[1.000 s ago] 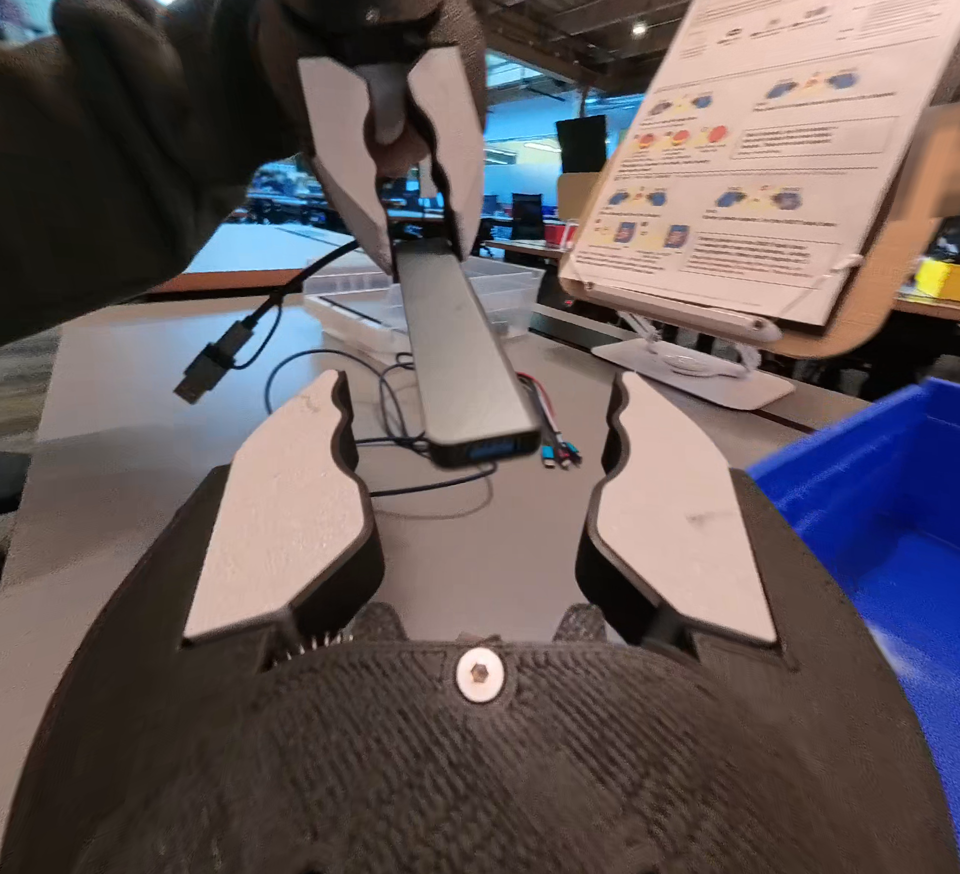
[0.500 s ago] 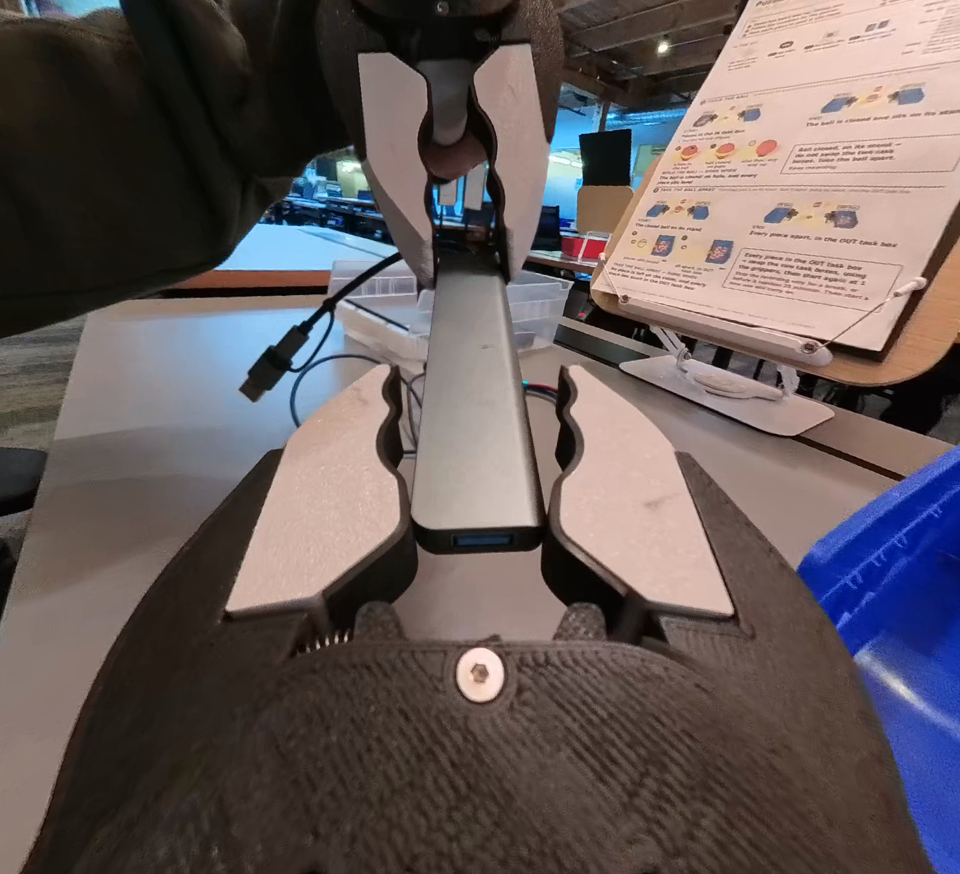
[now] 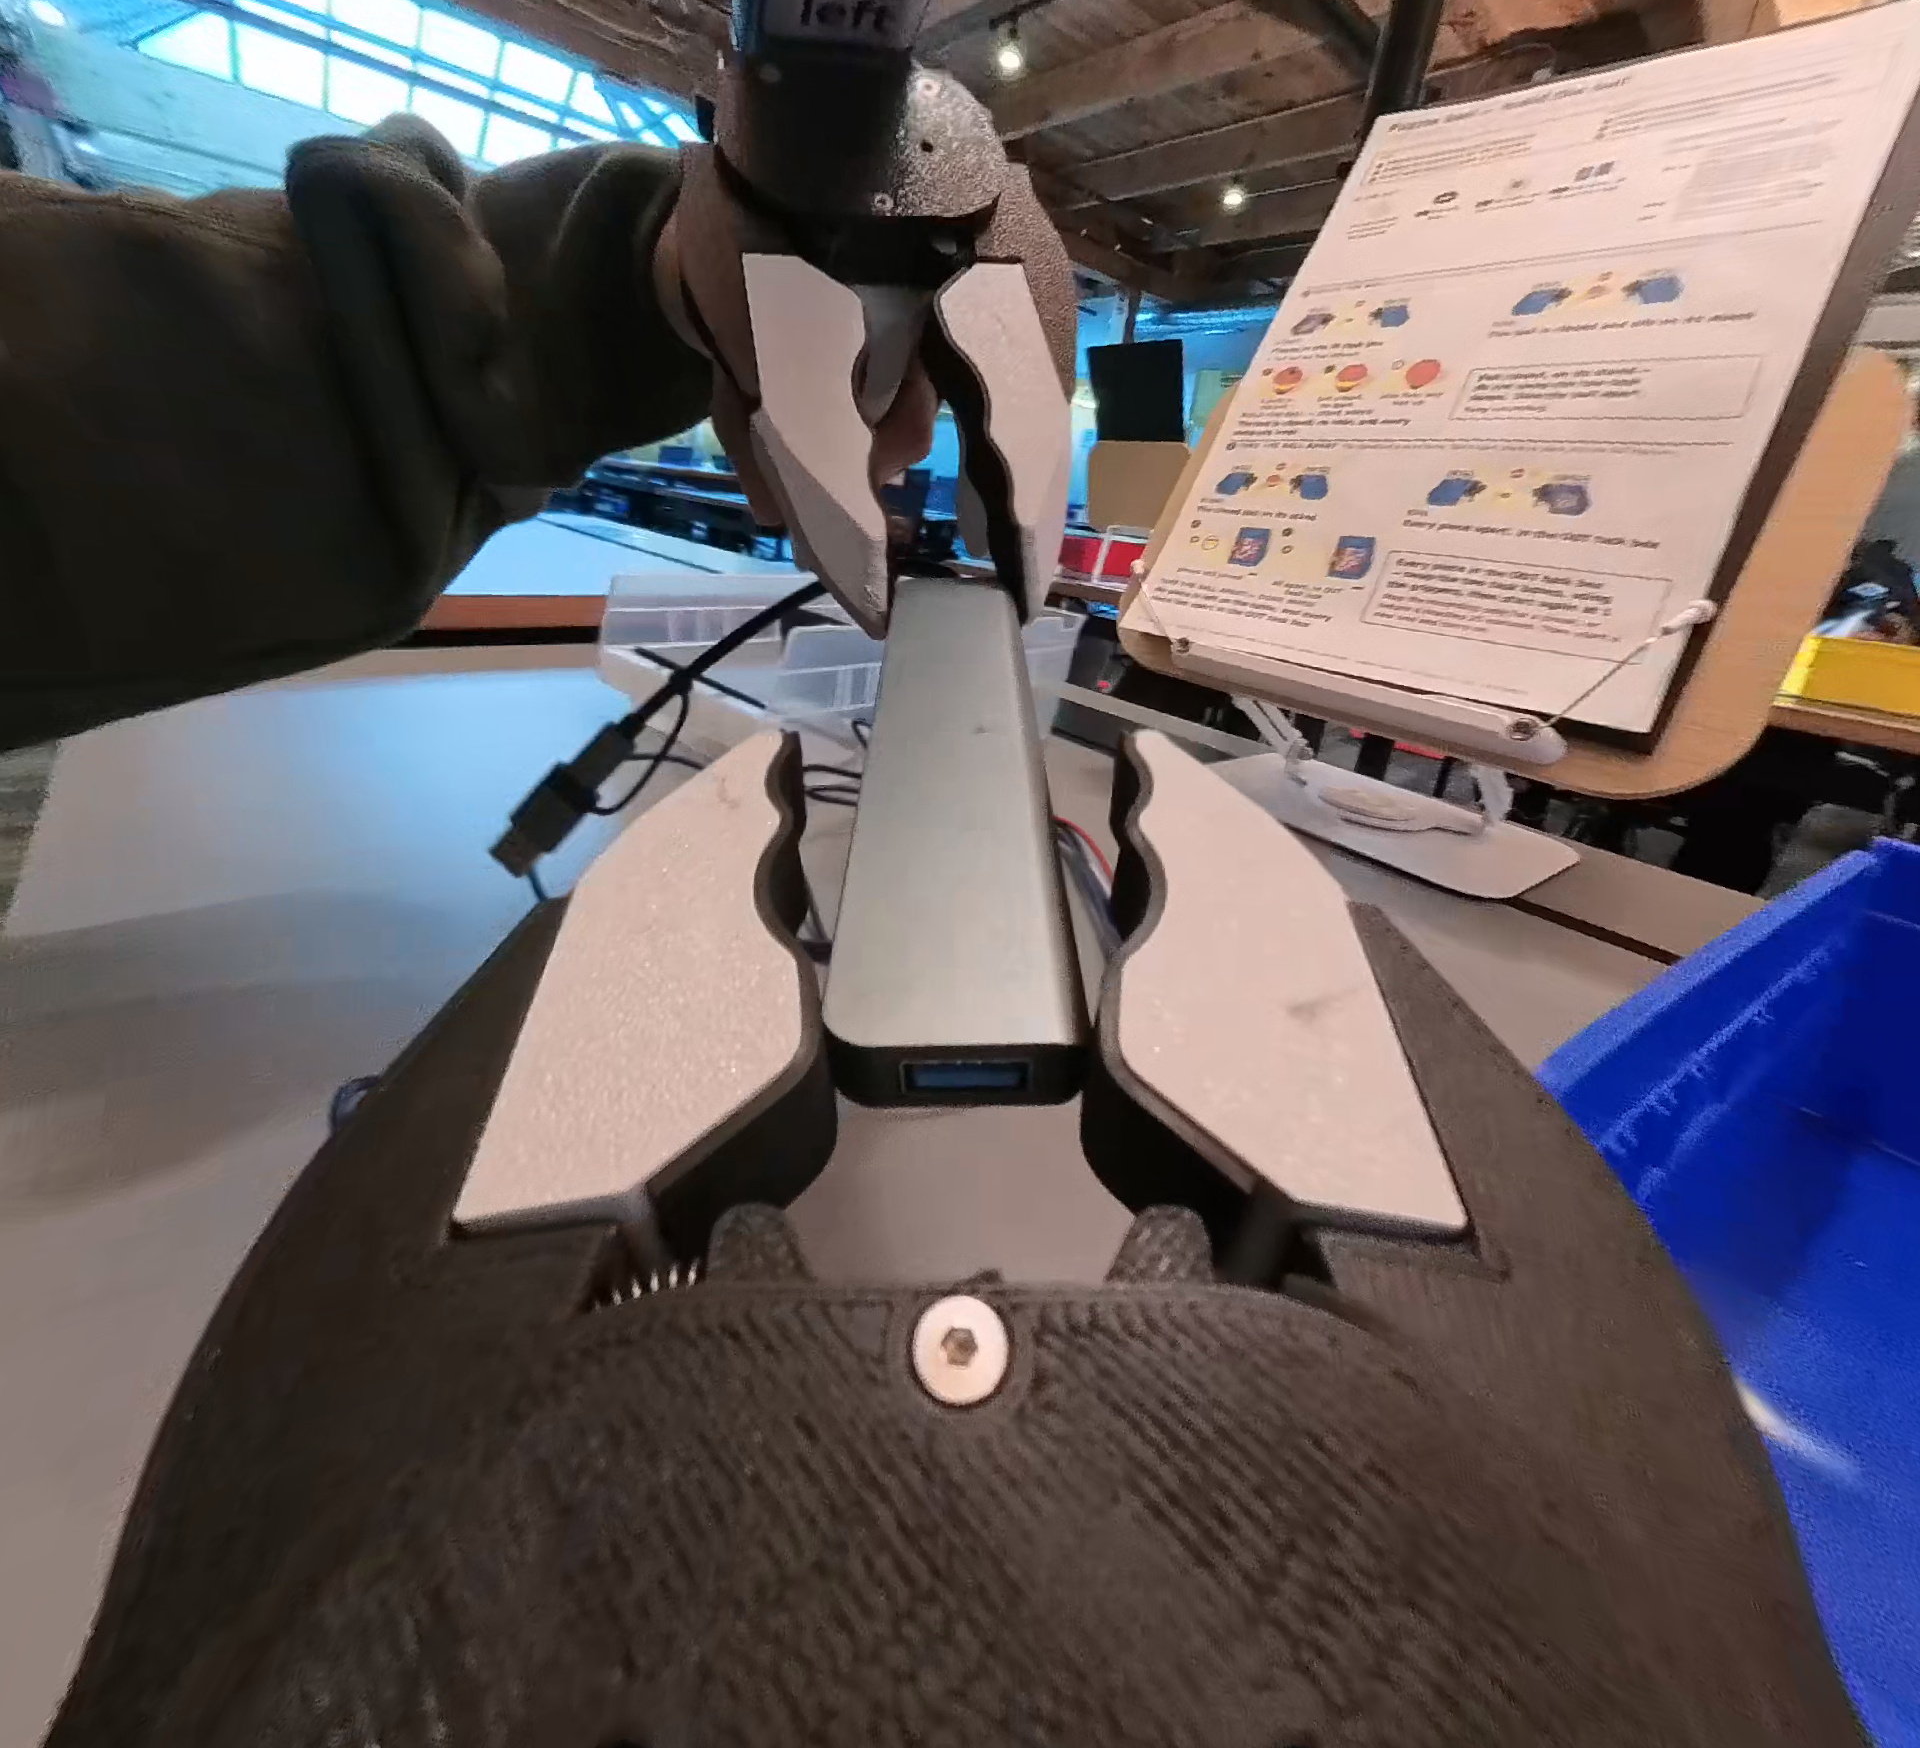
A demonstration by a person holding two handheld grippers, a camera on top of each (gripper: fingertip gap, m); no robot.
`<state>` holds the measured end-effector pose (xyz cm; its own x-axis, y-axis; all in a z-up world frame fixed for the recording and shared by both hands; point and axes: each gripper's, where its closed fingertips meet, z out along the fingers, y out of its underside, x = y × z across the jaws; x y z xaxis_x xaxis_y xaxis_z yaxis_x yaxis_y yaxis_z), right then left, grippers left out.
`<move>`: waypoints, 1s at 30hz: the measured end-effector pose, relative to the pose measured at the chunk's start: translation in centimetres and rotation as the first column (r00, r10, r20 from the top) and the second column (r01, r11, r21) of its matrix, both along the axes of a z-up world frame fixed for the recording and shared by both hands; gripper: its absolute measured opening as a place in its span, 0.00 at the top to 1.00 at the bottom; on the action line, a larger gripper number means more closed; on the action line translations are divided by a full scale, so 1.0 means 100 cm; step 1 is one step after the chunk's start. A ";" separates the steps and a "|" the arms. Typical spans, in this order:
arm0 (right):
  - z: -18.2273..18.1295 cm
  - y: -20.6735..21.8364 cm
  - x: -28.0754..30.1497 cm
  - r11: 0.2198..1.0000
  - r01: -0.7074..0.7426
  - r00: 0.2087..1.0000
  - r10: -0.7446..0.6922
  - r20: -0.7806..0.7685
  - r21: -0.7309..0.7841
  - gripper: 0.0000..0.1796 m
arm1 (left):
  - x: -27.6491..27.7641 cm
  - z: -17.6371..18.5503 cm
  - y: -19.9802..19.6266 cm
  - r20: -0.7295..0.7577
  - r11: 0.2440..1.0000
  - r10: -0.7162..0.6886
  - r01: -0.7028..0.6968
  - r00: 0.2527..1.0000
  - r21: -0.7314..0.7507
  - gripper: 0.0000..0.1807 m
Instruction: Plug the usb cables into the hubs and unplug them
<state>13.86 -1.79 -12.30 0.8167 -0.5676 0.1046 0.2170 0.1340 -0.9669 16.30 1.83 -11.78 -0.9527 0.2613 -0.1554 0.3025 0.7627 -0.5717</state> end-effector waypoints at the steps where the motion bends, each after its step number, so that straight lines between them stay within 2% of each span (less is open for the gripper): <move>1: 0.002 0.000 -0.002 1.000 -0.015 1.000 0.015 0.001 0.021 0.68 | -0.002 0.001 0.001 -0.010 1.000 -0.001 0.002 1.000 0.006 0.84; 4: 0.002 0.005 -0.008 0.998 -0.056 0.998 0.056 0.017 0.007 0.69 | -0.004 0.005 0.003 -0.015 1.000 -0.016 0.016 1.000 0.001 0.84; 15: -0.004 0.013 -0.009 0.998 -0.068 0.998 0.068 0.004 -0.015 0.70 | -0.006 0.017 0.008 -0.006 0.999 -0.019 0.019 1.000 -0.029 0.84; 21: 0.003 0.006 -0.006 1.000 -0.012 0.999 0.012 0.046 0.005 0.76 | -0.003 0.016 0.009 -0.026 0.999 -0.004 0.003 1.000 -0.038 0.84; 30: 0.009 -0.010 0.002 0.995 0.089 0.995 -0.091 0.041 0.034 0.78 | 0.015 0.018 -0.005 -0.042 0.984 0.068 -0.074 0.997 -0.161 0.86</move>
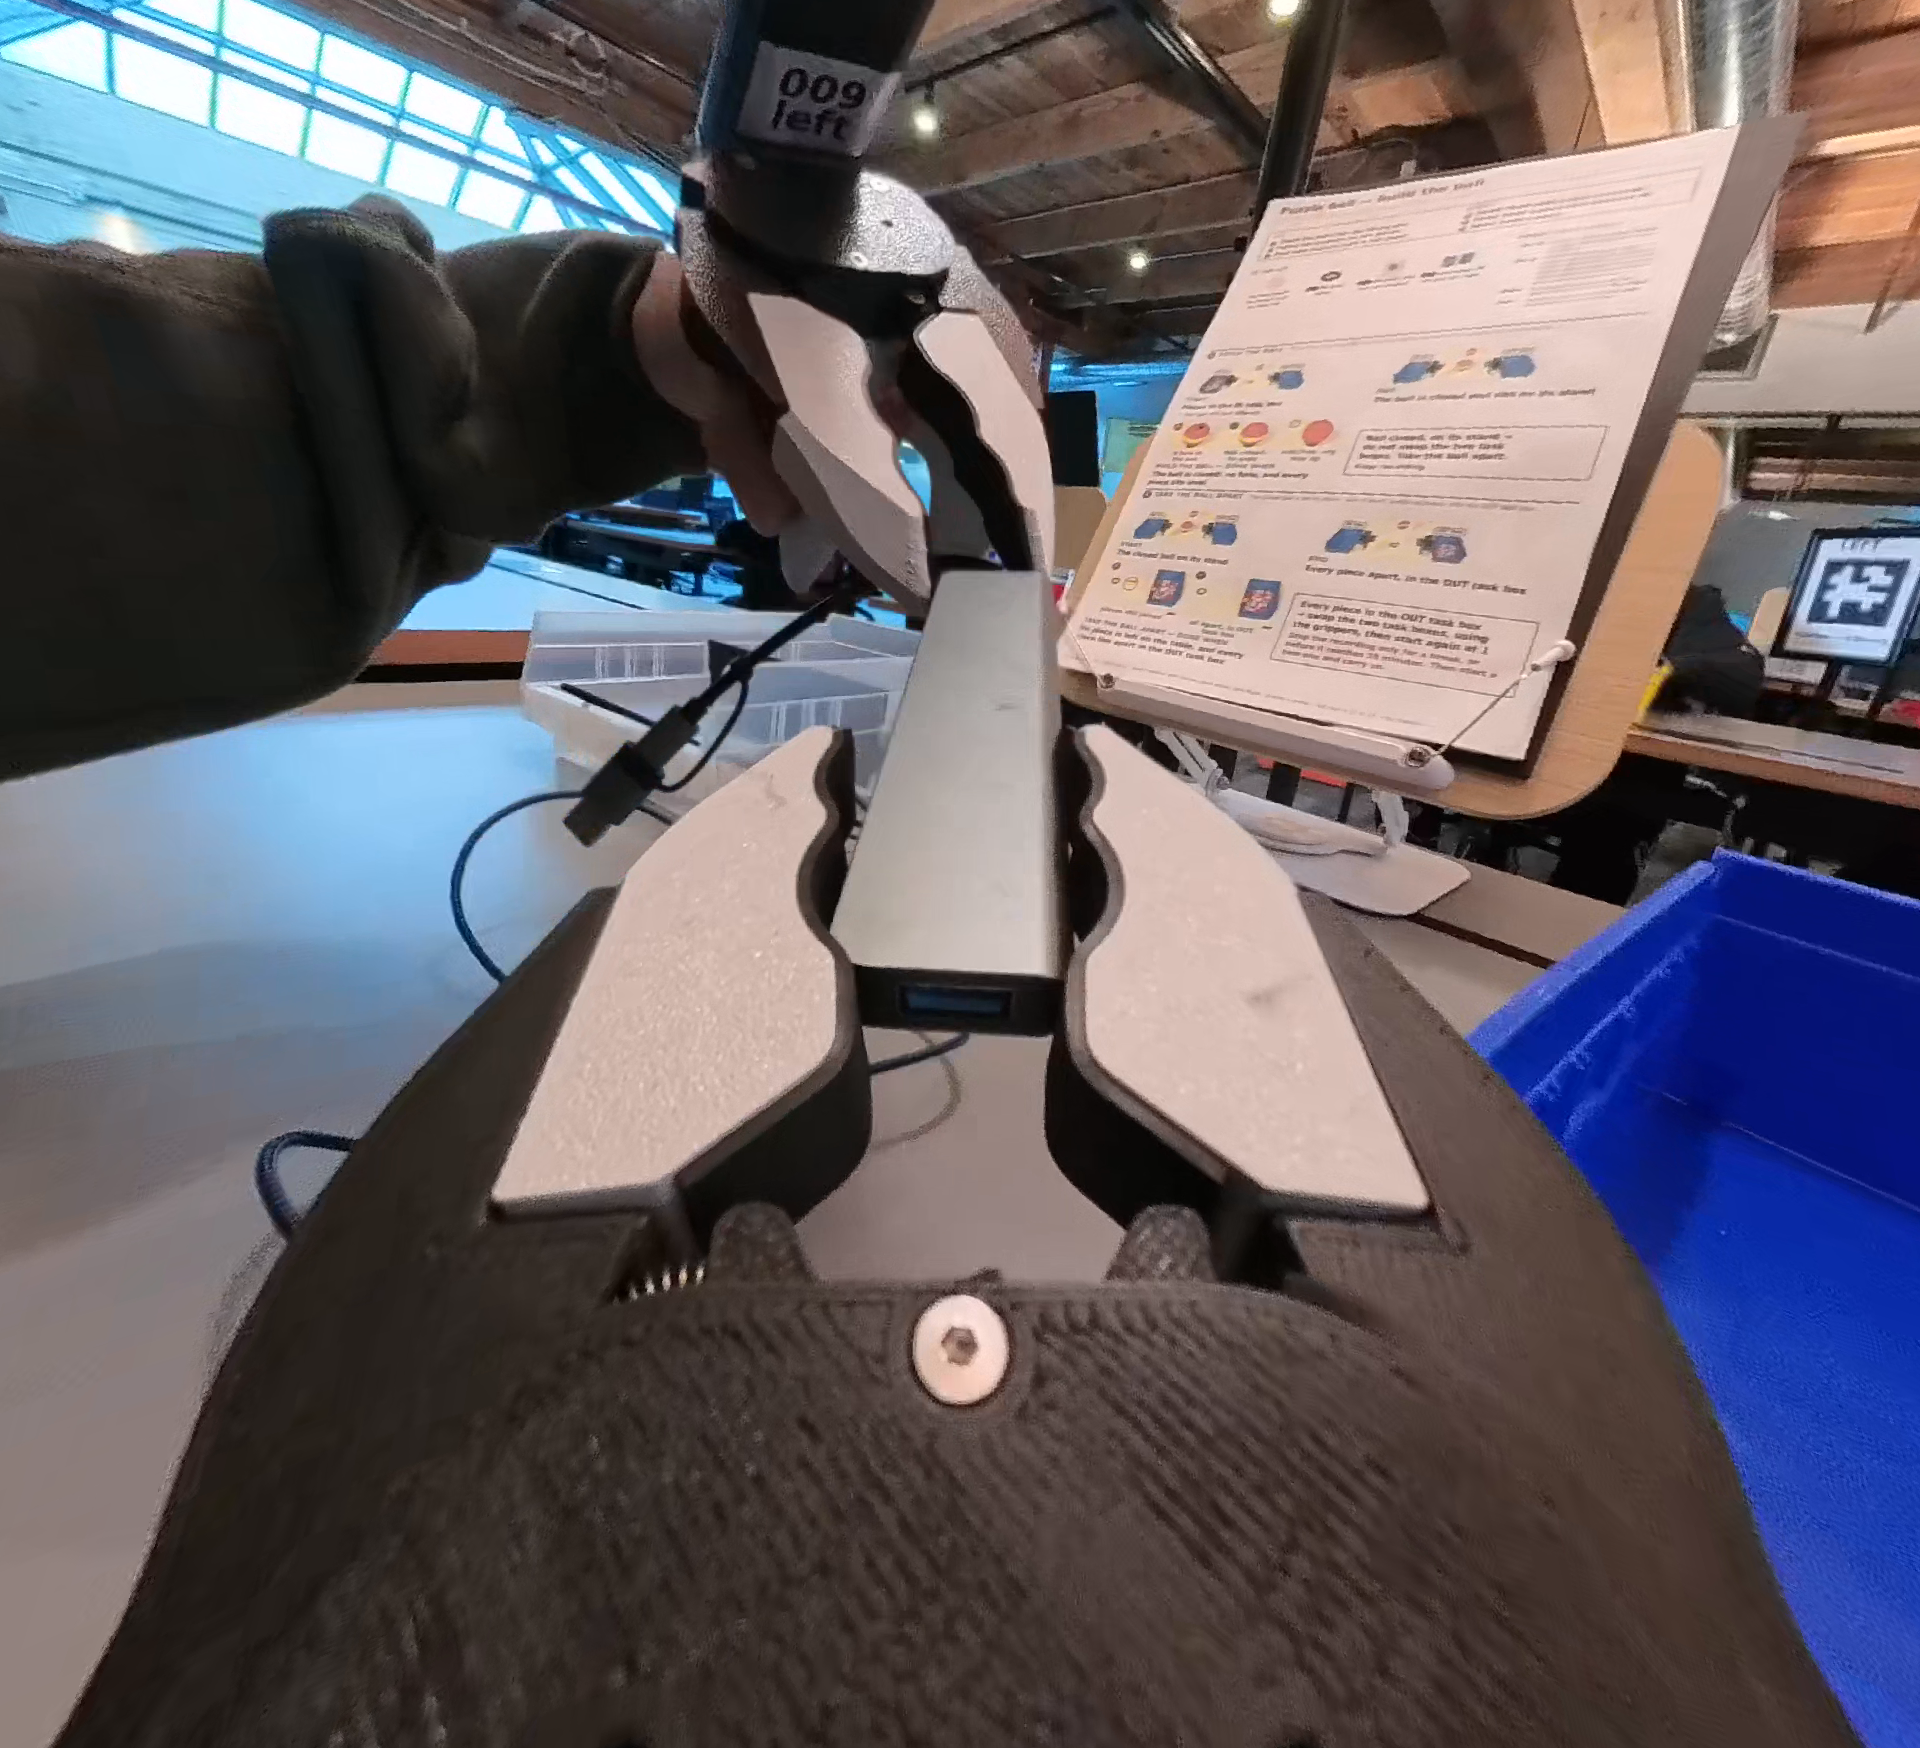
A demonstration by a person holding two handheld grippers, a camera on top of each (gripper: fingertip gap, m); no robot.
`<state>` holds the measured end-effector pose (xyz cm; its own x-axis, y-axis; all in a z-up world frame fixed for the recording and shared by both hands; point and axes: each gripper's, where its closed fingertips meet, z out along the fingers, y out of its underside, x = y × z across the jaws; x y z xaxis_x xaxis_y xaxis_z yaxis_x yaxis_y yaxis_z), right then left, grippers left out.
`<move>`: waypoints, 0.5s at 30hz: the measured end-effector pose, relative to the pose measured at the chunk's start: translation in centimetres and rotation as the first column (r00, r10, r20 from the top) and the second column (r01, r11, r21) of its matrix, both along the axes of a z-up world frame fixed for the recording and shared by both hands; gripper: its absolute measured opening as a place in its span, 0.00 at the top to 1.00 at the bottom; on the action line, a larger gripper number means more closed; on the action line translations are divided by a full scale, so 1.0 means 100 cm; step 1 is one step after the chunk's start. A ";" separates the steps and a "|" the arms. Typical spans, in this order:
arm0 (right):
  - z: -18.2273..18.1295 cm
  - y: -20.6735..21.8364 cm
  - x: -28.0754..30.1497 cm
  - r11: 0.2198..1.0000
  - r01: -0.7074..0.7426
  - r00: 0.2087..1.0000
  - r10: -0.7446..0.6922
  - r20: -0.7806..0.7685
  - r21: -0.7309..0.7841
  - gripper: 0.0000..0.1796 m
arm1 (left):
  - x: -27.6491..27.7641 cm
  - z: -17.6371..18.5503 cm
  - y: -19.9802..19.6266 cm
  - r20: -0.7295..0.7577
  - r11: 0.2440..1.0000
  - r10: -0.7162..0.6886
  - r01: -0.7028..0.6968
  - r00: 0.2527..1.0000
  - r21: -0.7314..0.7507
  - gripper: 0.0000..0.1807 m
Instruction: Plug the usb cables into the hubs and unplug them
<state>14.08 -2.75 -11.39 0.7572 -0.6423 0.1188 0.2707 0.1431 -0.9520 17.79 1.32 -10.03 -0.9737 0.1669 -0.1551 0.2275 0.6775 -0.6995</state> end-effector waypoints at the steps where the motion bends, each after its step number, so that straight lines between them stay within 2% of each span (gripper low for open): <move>1: -0.001 -0.002 0.002 1.000 -0.004 1.000 0.004 -0.015 0.011 0.78 | 0.003 0.000 -0.001 -0.007 1.000 0.024 -0.024 1.000 -0.013 0.84; 4: 0.002 -0.014 0.008 0.996 0.010 0.998 -0.005 -0.056 0.084 0.79 | 0.015 0.009 -0.004 0.008 0.988 0.101 -0.100 0.995 -0.117 0.82; 8: 0.003 -0.027 0.016 0.988 0.041 0.996 -0.028 -0.090 0.151 0.79 | 0.020 0.037 -0.006 -0.022 0.921 0.233 -0.228 0.972 -0.316 0.82; 11: 0.001 -0.033 0.022 0.985 0.104 0.991 -0.091 -0.098 0.140 0.79 | 0.017 0.045 -0.007 -0.071 0.836 0.418 -0.414 0.906 -0.360 0.81; 13: 0.002 -0.040 0.026 0.975 0.180 0.982 -0.171 -0.080 0.132 0.79 | 0.010 0.045 -0.010 -0.159 0.731 0.547 -0.562 0.822 -0.388 0.82; 15: 0.003 -0.044 0.027 0.967 0.220 0.975 -0.214 -0.064 0.129 0.79 | -0.011 0.034 -0.021 -0.286 0.688 0.548 -0.618 0.786 -0.380 0.81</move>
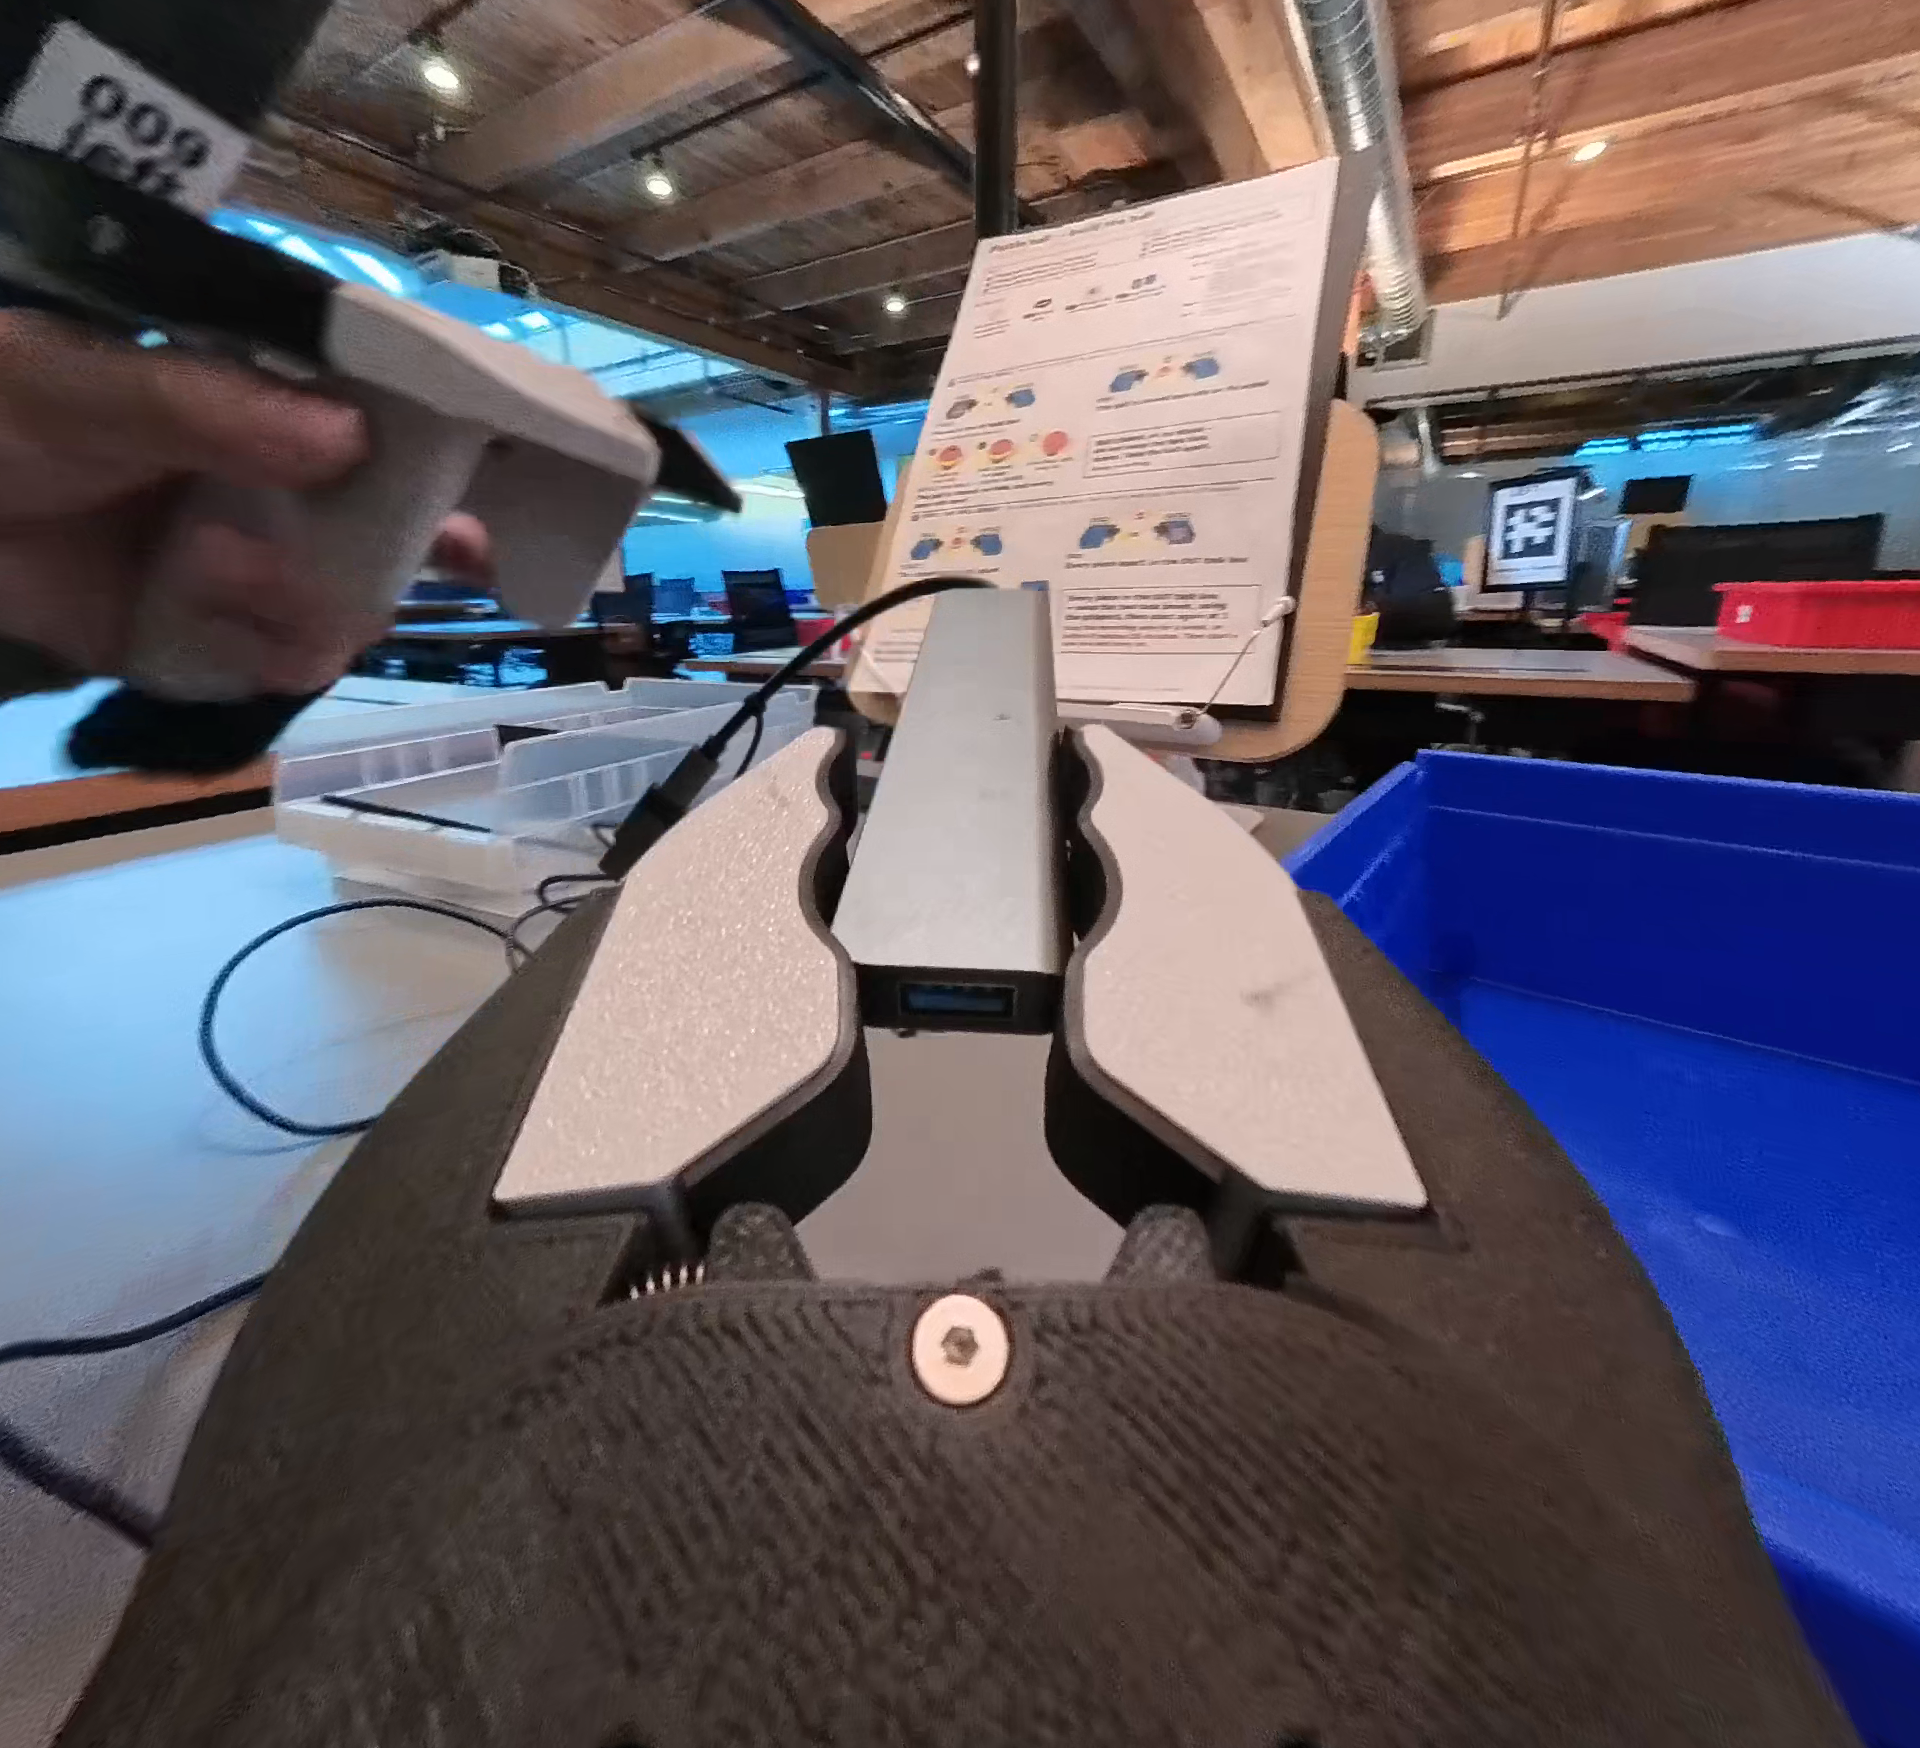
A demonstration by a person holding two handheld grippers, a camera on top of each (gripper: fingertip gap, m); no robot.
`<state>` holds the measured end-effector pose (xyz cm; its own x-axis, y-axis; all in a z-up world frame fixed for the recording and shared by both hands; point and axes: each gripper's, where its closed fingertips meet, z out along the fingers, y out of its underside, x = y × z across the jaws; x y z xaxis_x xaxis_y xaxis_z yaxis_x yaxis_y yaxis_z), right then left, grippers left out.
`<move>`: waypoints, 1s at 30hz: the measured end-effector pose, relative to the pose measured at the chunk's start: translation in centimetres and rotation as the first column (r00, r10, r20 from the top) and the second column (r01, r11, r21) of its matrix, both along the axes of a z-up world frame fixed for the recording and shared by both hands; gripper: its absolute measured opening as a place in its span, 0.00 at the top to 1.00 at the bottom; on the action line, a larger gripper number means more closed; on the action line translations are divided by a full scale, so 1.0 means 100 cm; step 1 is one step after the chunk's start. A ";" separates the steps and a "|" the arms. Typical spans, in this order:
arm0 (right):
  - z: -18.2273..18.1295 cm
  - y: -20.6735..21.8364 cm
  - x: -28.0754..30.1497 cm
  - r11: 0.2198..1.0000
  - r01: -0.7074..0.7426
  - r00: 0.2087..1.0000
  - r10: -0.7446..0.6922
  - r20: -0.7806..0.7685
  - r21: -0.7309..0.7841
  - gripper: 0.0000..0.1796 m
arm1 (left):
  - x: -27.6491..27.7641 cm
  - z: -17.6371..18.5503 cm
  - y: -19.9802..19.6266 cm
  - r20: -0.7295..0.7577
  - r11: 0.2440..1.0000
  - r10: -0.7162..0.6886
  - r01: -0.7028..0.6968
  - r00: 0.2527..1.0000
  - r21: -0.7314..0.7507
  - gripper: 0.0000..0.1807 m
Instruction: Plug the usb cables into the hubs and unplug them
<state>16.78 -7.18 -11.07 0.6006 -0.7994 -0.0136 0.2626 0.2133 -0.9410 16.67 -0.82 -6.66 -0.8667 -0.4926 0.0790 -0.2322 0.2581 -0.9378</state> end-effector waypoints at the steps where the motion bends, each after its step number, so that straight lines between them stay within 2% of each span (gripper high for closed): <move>1: 0.000 -0.002 0.001 1.000 0.021 1.000 -0.021 0.002 0.000 0.79 | -0.007 -0.006 -0.005 -0.042 0.999 0.012 -0.013 0.999 -0.043 0.80; 3: -0.002 -0.006 0.003 0.998 0.056 0.998 -0.056 -0.009 -0.007 0.79 | -0.015 -0.021 -0.013 -0.123 0.994 0.025 -0.038 0.992 -0.107 0.78; 6: -0.004 -0.018 0.007 0.986 0.162 0.987 -0.162 -0.007 -0.041 0.79 | -0.025 -0.049 -0.014 -0.202 0.995 0.024 -0.044 0.979 -0.092 0.78; 9: -0.009 -0.019 0.008 0.981 0.182 0.983 -0.184 -0.014 -0.066 0.79 | -0.044 -0.080 -0.008 -0.208 0.999 -0.014 0.020 0.978 0.027 0.80; 11: -0.012 -0.018 0.010 0.977 0.193 0.980 -0.196 -0.021 -0.088 0.79 | -0.069 -0.100 -0.006 -0.199 0.980 -0.107 0.137 0.974 0.143 0.82; 13: -0.015 -0.014 0.011 0.979 0.177 0.983 -0.181 -0.034 -0.097 0.79 | -0.091 -0.128 0.002 -0.236 0.914 -0.157 0.232 0.959 0.333 0.84; 15: -0.016 -0.012 0.012 0.977 0.179 0.983 -0.183 -0.031 -0.115 0.79 | -0.100 -0.144 0.004 -0.212 0.847 -0.174 0.256 0.962 0.467 0.83; 18: -0.019 -0.009 0.013 0.977 0.169 0.983 -0.176 -0.043 -0.131 0.79 | -0.113 -0.154 -0.008 -0.098 0.748 -0.313 0.309 0.945 0.587 0.83; 20: -0.019 -0.009 0.013 0.978 0.161 0.985 -0.168 -0.042 -0.130 0.79 | -0.118 -0.164 -0.010 -0.037 0.656 -0.396 0.310 0.918 0.688 0.83; 22: -0.019 -0.008 0.013 0.979 0.156 0.986 -0.162 -0.040 -0.129 0.79 | -0.116 -0.178 -0.007 -0.014 0.583 -0.417 0.279 0.909 0.763 0.82; 23: -0.019 -0.007 0.012 0.980 0.151 0.987 -0.158 -0.040 -0.131 0.79 | -0.113 -0.184 -0.007 -0.007 0.571 -0.409 0.261 0.913 0.778 0.81; 25: -0.020 -0.005 0.012 0.981 0.140 0.988 -0.147 -0.039 -0.137 0.79 | -0.108 -0.190 -0.015 0.026 0.608 -0.397 0.241 0.918 0.757 0.82; 27: -0.020 -0.004 0.011 0.980 0.140 0.989 -0.146 -0.035 -0.143 0.79 | -0.110 -0.188 -0.027 0.043 0.683 -0.389 0.256 0.920 0.684 0.92; 30: -0.020 -0.003 0.011 0.980 0.135 0.989 -0.141 -0.036 -0.146 0.79 | -0.102 -0.189 -0.028 0.082 0.707 -0.355 0.210 0.931 0.675 0.93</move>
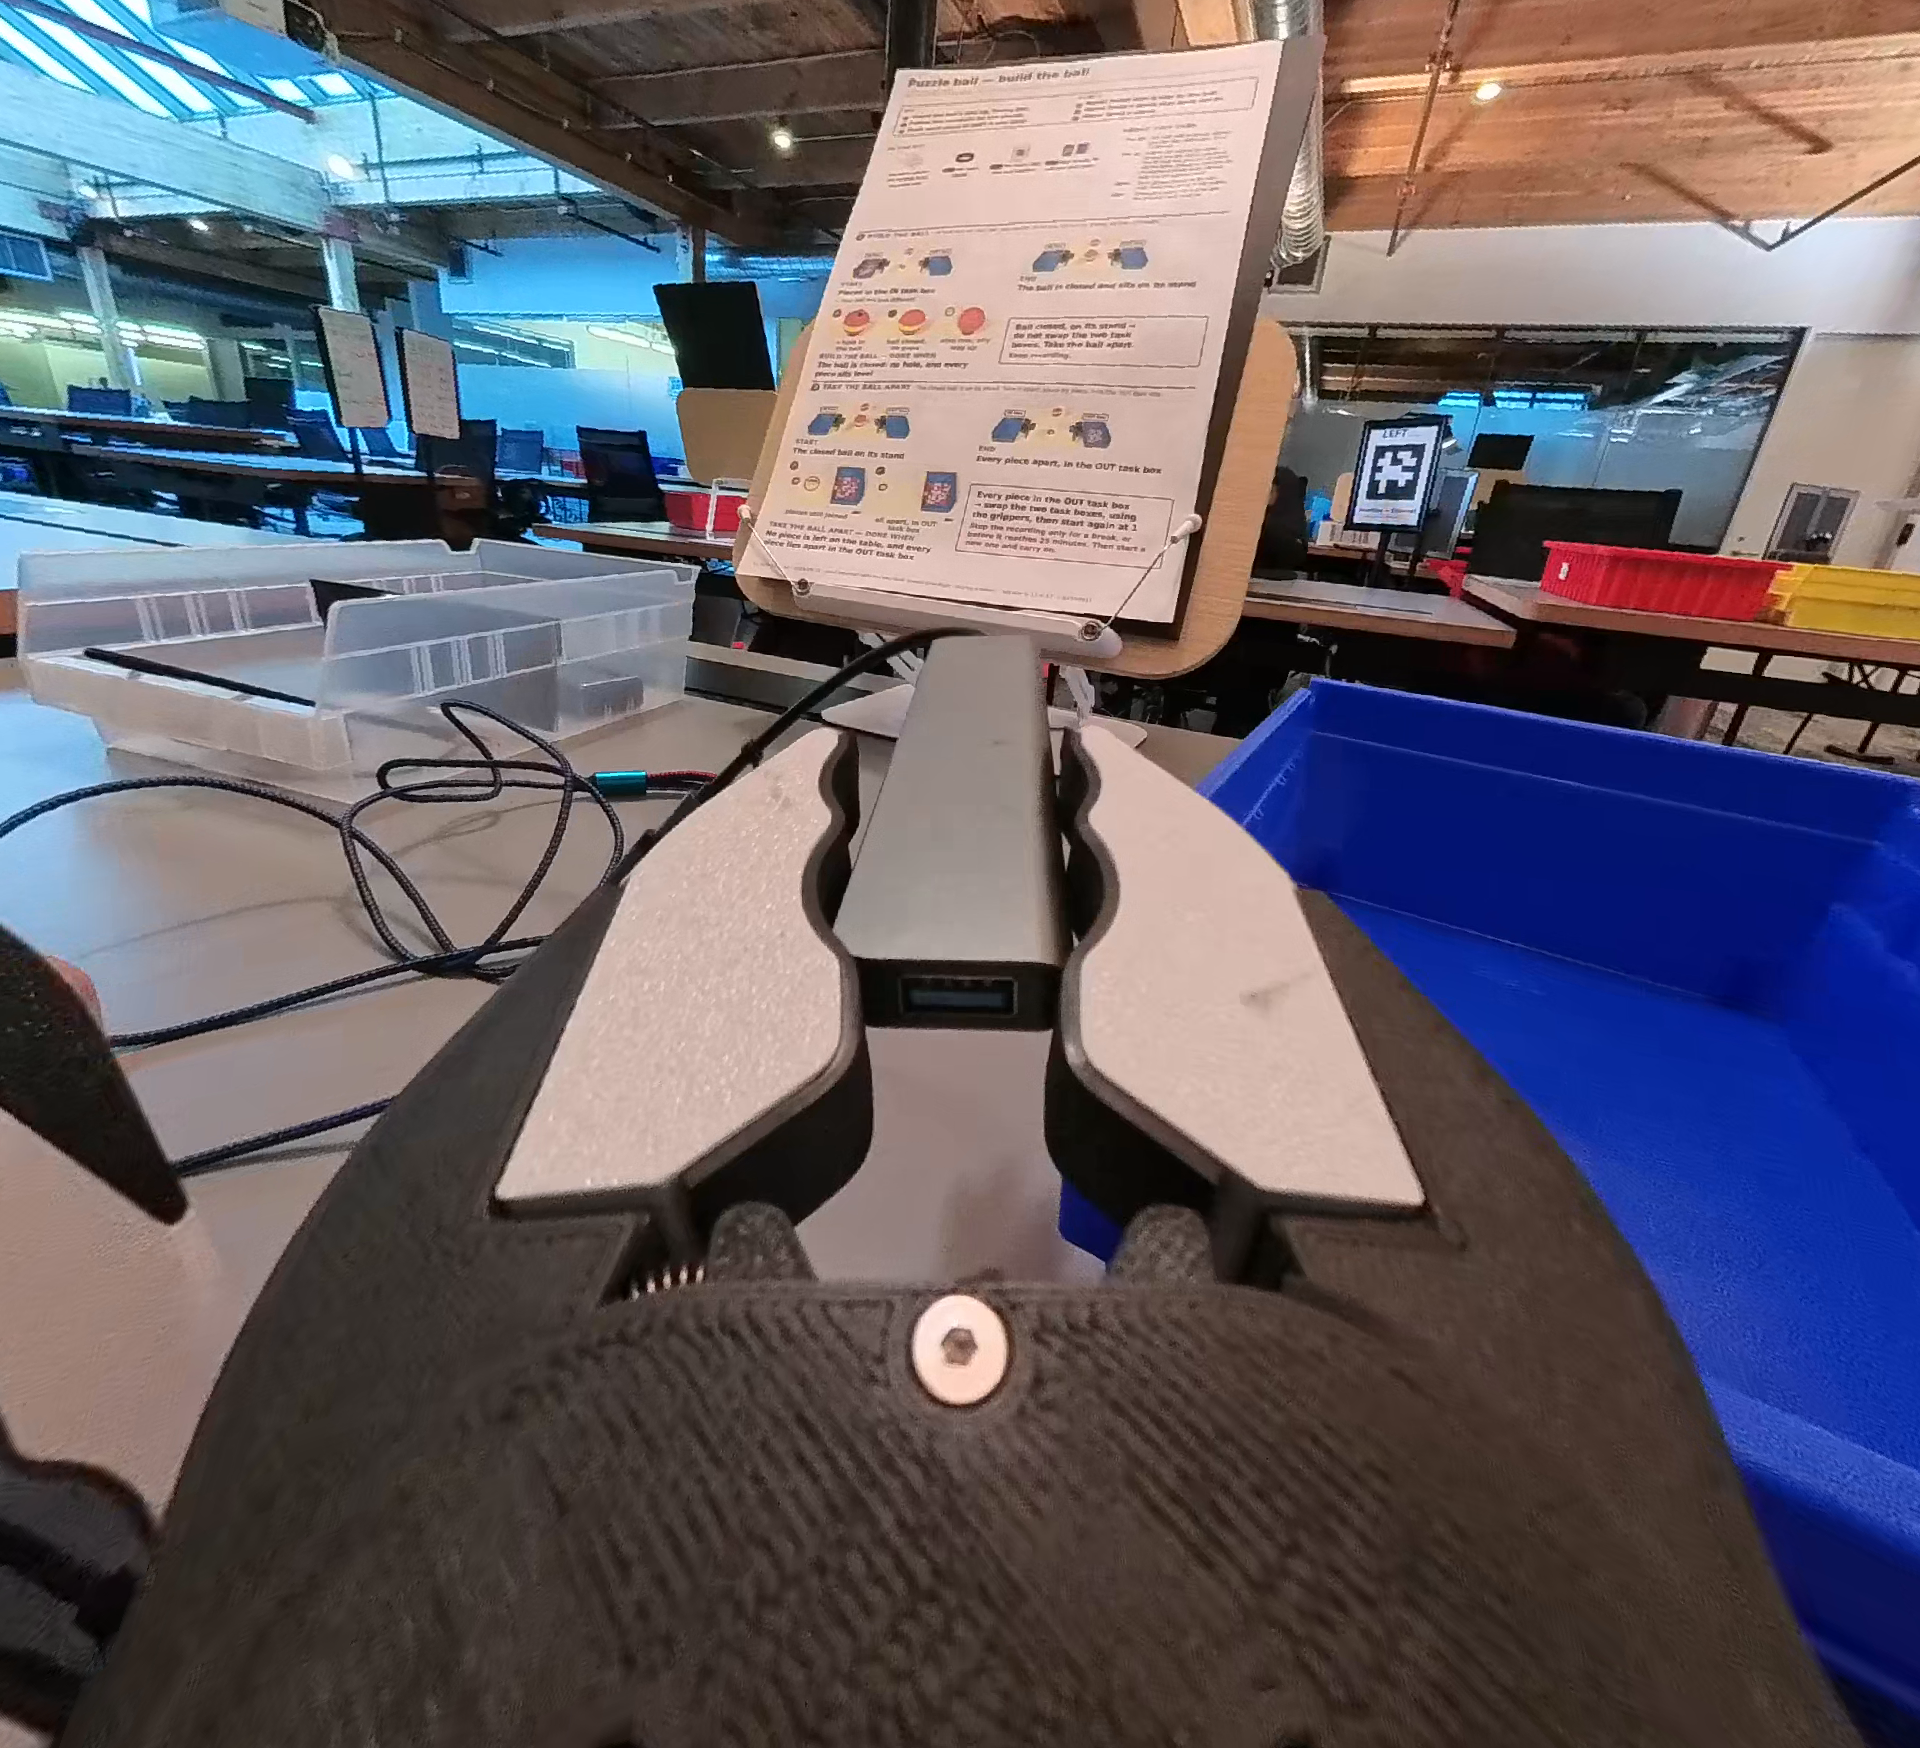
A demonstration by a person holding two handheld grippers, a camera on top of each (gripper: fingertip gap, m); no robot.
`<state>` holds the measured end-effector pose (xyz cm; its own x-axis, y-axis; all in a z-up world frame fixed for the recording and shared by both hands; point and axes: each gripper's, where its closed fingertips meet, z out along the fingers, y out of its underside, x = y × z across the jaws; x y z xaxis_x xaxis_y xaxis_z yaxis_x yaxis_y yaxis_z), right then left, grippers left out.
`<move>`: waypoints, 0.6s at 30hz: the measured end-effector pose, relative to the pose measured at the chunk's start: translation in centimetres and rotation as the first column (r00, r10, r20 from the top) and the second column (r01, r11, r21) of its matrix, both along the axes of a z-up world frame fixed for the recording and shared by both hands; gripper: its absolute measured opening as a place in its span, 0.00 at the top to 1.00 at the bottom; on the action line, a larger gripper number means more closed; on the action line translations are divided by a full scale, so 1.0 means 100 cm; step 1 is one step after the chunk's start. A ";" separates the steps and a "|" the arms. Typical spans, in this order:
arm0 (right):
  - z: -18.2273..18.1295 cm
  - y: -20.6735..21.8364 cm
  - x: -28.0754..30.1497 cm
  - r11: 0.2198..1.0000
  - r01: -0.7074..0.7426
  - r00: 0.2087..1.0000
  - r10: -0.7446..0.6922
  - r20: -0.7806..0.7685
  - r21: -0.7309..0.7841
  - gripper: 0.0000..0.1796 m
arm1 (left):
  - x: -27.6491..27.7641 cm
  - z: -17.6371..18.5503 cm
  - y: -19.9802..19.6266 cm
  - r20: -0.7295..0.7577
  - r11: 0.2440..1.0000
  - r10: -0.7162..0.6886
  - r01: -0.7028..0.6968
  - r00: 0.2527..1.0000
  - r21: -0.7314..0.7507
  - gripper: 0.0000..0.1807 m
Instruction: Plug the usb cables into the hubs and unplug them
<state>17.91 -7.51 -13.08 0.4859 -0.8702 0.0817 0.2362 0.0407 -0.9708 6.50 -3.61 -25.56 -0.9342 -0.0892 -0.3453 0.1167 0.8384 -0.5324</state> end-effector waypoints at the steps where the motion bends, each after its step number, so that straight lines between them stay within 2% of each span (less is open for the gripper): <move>1: 0.000 0.000 0.000 1.000 -0.002 1.000 0.002 0.000 0.000 0.79 | 0.002 0.000 0.000 0.007 1.000 0.004 -0.004 1.000 -0.006 0.93; 5: 0.000 0.001 0.000 1.000 -0.010 1.000 0.010 0.000 -0.001 0.79 | 0.014 0.010 0.004 0.030 0.997 0.045 -0.043 0.999 -0.066 0.93; 8: 0.000 0.002 -0.002 0.999 -0.035 0.999 0.035 -0.007 0.023 0.79 | 0.041 0.036 0.013 0.067 0.967 0.182 -0.166 0.981 -0.191 0.93; 10: 0.002 0.001 -0.003 0.997 -0.052 0.999 0.053 -0.010 0.055 0.79 | 0.062 0.058 0.022 0.014 0.904 0.309 -0.289 0.951 -0.314 0.93; 12: 0.003 0.003 -0.005 0.993 -0.086 0.996 0.087 -0.011 0.081 0.79 | 0.079 0.079 0.029 -0.100 0.815 0.390 -0.394 0.915 -0.424 0.93; 15: 0.003 0.009 -0.008 0.989 -0.123 0.992 0.124 -0.004 0.080 0.80 | 0.095 0.106 0.032 -0.286 0.670 0.389 -0.482 0.876 -0.565 0.93; 18: 0.003 0.019 -0.011 0.987 -0.147 0.989 0.148 0.002 0.060 0.80 | 0.101 0.113 0.040 -0.321 0.640 0.399 -0.512 0.859 -0.573 0.92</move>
<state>16.85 -5.66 -12.79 0.6094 -0.7923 0.0304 0.2208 0.1328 -0.9662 16.59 0.36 -14.24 -0.7488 -0.6566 0.0910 -0.3167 0.2338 -0.9193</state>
